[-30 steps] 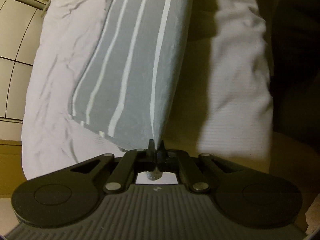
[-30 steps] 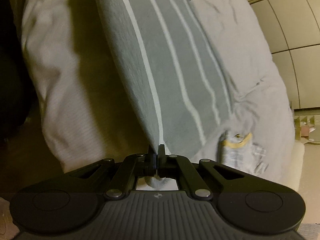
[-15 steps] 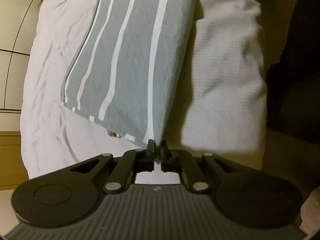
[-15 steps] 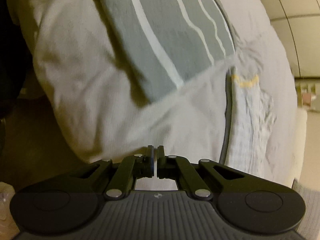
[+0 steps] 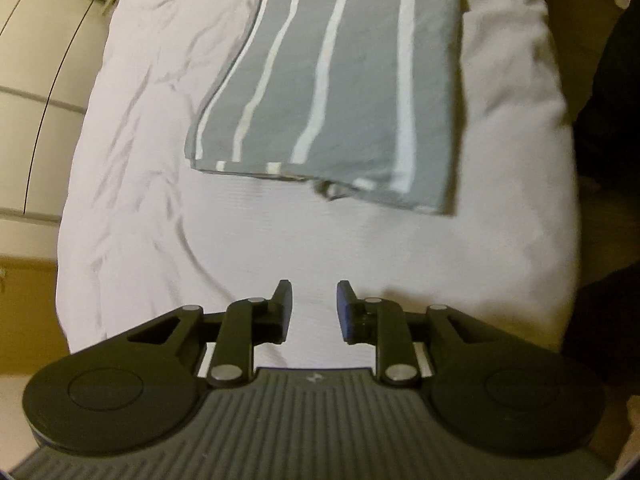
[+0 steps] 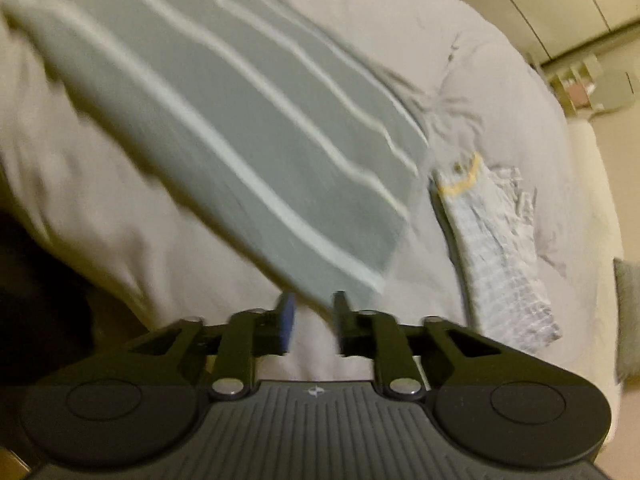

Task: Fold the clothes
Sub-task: 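Move both open grippers to the folded edge of the T-shirt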

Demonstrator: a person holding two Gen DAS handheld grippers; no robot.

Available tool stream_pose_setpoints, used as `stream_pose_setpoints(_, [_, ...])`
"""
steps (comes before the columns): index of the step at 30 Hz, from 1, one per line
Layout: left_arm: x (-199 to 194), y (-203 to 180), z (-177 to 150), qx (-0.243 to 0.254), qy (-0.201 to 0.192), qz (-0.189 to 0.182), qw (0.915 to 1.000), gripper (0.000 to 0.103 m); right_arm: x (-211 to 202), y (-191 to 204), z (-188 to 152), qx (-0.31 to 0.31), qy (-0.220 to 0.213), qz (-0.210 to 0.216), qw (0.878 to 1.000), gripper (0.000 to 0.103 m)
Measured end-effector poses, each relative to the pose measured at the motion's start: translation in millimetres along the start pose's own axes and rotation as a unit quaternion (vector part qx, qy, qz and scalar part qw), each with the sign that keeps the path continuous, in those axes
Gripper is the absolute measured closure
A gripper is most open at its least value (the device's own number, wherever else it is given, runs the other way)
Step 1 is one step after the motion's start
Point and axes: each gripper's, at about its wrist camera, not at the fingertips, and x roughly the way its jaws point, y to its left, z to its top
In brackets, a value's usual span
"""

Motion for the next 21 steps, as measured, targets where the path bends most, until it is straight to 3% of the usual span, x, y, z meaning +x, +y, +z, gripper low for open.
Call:
stream_pose_setpoints(2, [14.6,12.6,-9.3,0.019,-0.034,-0.006,0.9992,0.079,-25.2,25.9,24.4,0.043,0.002,0.002,0.999,0.076])
stream_pose_setpoints(5, [37.2,30.2,-27.5,0.075,-0.085,-0.013,0.9934,0.079,-64.5,60.3,58.8,0.125,0.008,0.017,0.992,0.067])
stream_pose_setpoints(7, [48.7,40.8,-36.7,0.119,-0.125,-0.01,0.9849,0.072,-84.0,80.7,80.8,0.185,0.011,0.033,0.982,0.057])
stream_pose_setpoints(10, [70.2,59.8,-38.0,0.18,-0.185,0.008,0.966,0.059,-85.8,95.9,116.6,0.231,0.011,0.05,0.972,0.056])
stream_pose_setpoints(13, [98.8,63.8,-29.8,0.269,-0.229,0.036,0.9346,0.054,-95.1,119.8,145.1,0.264,0.009,0.062,0.962,0.053])
stream_pose_setpoints(17, [126.9,43.1,-26.1,0.382,-0.28,0.066,0.8784,0.048,-108.0,170.3,171.5,0.247,-0.015,0.088,0.965,0.048])
stream_pose_setpoints(20, [146.8,35.8,-27.8,0.441,-0.318,0.083,0.8352,0.042,-113.9,206.8,188.8,0.228,-0.034,0.1,0.968,0.037])
stream_pose_setpoints(21, [142.8,29.7,-30.3,0.452,-0.329,0.087,0.8248,0.042,-114.1,217.6,193.9,0.222,-0.04,0.102,0.969,0.035])
